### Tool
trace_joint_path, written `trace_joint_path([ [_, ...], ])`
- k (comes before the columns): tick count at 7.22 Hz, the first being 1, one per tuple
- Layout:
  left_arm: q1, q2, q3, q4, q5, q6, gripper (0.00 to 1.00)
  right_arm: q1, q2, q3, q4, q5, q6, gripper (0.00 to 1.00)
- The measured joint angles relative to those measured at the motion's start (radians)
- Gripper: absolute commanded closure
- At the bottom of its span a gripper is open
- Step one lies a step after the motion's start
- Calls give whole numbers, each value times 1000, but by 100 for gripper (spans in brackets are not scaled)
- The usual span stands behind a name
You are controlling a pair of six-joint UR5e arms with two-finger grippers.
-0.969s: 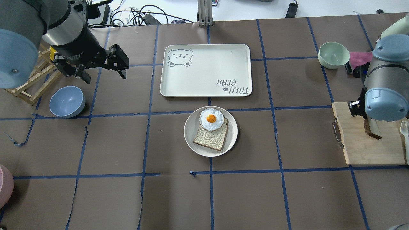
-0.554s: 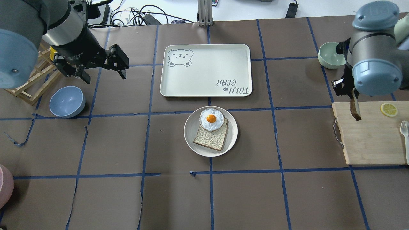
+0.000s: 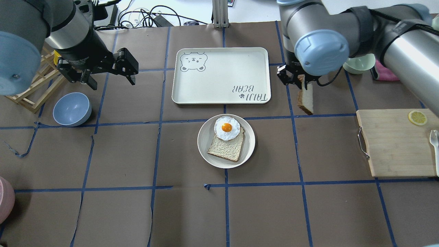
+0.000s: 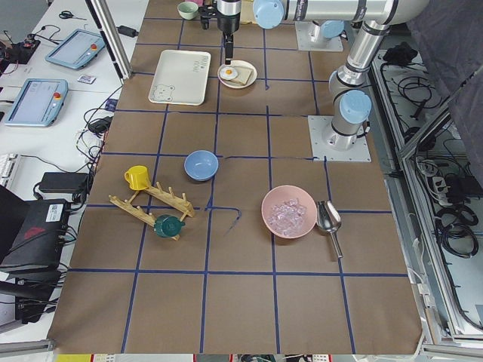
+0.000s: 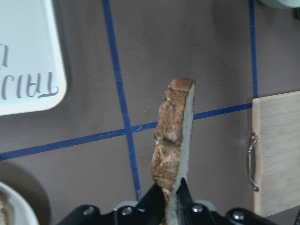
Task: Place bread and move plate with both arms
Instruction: 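Carry the bread slice with the right gripper over the white plate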
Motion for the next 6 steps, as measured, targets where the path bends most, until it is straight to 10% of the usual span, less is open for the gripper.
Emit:
trace_joint_path([
  [6,0,0,0,0,1,0,0,245,115,11,-9,174,444,100],
])
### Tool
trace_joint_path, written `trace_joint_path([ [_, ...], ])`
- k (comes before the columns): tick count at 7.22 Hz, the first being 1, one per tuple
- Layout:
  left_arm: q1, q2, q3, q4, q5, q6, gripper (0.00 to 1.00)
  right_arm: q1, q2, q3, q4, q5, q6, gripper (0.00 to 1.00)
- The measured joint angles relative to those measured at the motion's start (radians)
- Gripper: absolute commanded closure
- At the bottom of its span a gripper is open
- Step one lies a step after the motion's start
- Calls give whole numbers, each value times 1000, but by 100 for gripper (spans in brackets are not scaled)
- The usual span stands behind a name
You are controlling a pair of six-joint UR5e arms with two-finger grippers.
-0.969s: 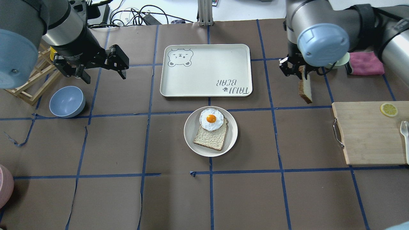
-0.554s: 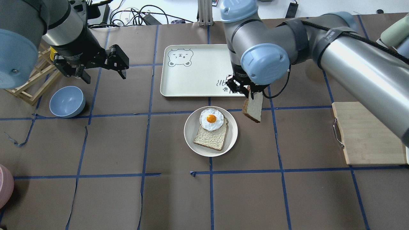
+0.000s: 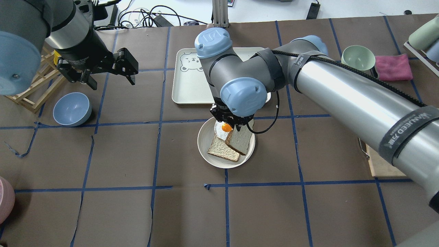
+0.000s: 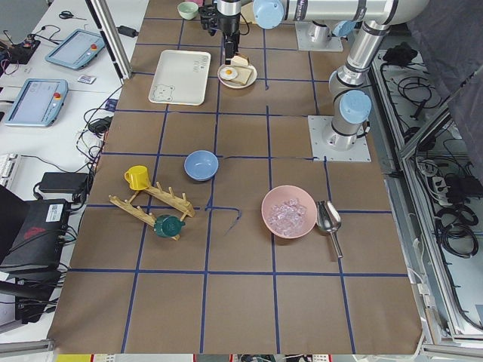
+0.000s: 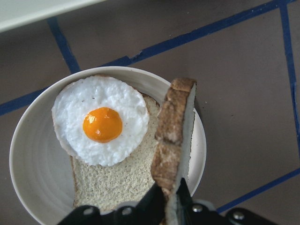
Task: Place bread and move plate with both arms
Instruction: 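Carry the bread slice with the right gripper over the white plate, then lower the bread onto the egg toast and open the right gripper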
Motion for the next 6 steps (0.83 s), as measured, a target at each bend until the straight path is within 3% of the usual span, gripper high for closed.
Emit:
trace_joint_path([
  [5,0,1,0,-1,0,0,0,14,9,4,-4,43,36,100],
  [6,0,1,0,-1,0,0,0,15,13,4,-12,42,37,74],
])
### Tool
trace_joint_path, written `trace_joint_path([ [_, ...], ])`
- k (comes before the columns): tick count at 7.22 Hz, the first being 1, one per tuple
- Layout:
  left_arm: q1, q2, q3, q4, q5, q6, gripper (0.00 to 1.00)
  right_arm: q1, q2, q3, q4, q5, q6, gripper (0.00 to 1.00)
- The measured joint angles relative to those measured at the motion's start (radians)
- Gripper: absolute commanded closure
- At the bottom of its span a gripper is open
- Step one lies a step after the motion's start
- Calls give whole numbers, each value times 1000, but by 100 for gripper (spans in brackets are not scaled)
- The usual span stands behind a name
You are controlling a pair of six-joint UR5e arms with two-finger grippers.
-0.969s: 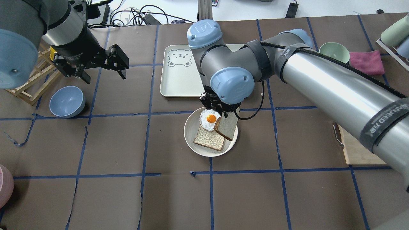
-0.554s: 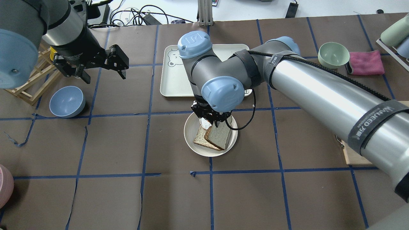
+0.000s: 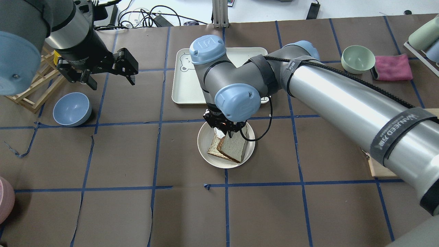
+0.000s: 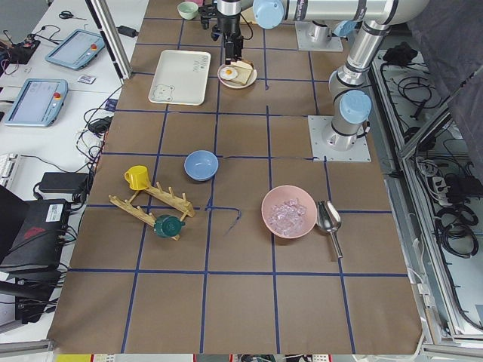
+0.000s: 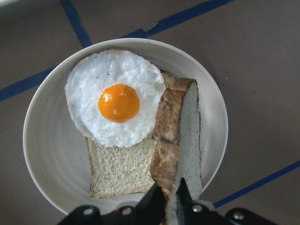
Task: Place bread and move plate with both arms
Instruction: 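Lower the bread onto the egg toast and open the right gripper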
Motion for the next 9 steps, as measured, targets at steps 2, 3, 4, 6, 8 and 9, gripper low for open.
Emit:
trace_joint_path([
  [2,0,0,0,0,0,0,0,0,4,2,-24,1,6,39],
  [3,0,0,0,0,0,0,0,0,4,2,-39,1,12,30],
  [4,0,0,0,0,0,0,0,0,5,3,-46,1,26,25],
  [6,0,0,0,0,0,0,0,0,0,1,-49,0,45,19],
  [8,0,-1,0,0,0,0,0,-10,-15,-31,-49,-2,-1,4],
  [9,0,-6,-1,0,-2,0,0,-28,-24,-78,-43,-7,-89,1],
])
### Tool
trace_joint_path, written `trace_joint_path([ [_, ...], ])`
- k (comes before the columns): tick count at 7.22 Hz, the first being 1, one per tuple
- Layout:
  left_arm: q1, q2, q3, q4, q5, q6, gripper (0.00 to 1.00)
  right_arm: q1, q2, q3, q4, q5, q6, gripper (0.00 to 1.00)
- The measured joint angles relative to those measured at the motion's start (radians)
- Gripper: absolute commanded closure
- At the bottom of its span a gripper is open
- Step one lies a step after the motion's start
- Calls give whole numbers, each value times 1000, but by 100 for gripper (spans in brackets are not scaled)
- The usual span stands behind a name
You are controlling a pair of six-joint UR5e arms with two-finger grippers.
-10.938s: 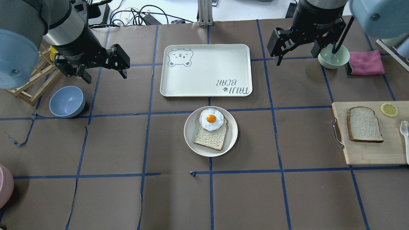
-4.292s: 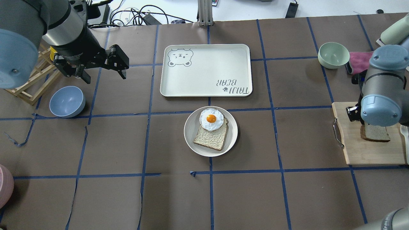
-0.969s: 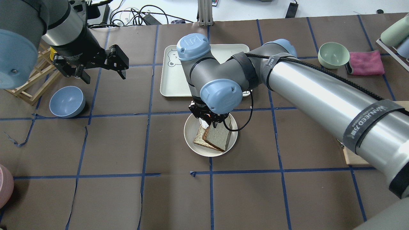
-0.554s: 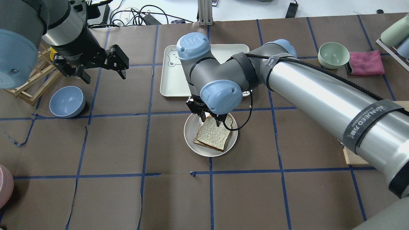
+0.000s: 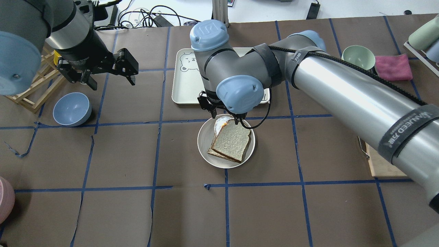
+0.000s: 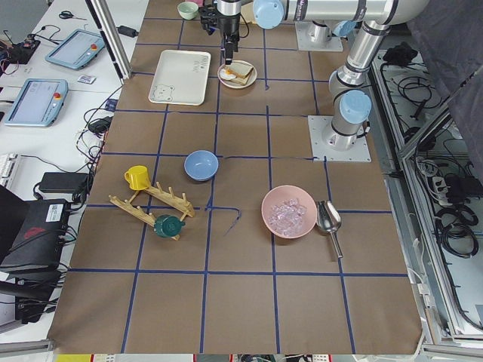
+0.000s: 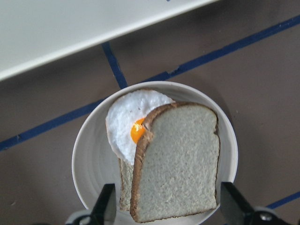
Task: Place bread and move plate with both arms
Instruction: 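Raise the right gripper away while the left gripper reaches to the plate rim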
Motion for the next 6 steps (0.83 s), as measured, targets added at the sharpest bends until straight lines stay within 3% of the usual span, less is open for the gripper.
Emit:
trace_joint_path([
  [3,-7,-25,-30,-6,-14,-9,0,-168,-75,-100,65,3,-469,0],
  [6,-30,-81,-171,59,-117,-142,0,-275,-244,-82,213,2,-816,0],
])
